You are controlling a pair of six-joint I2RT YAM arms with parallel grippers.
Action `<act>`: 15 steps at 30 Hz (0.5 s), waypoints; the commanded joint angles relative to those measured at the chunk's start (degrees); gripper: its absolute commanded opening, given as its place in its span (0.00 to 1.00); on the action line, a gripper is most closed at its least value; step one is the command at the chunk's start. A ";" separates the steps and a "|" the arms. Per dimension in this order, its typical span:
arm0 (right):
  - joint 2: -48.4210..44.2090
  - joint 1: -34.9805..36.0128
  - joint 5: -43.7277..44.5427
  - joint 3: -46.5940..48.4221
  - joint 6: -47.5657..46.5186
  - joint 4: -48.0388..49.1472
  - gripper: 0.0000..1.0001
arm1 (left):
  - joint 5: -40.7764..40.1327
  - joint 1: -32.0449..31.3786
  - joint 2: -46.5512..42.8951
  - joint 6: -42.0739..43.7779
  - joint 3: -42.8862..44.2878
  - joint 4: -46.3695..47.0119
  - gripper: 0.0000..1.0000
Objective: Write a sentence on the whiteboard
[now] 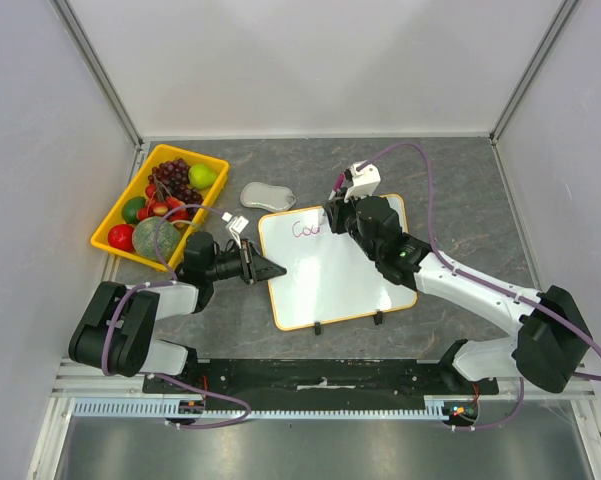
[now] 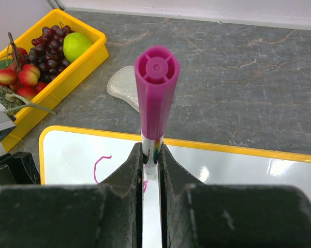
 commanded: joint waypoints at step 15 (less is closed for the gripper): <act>-2.05 -0.54 -0.92 -3.91 0.68 0.58 0.00 | -1.03 -0.97 0.70 5.99 0.35 -1.70 0.02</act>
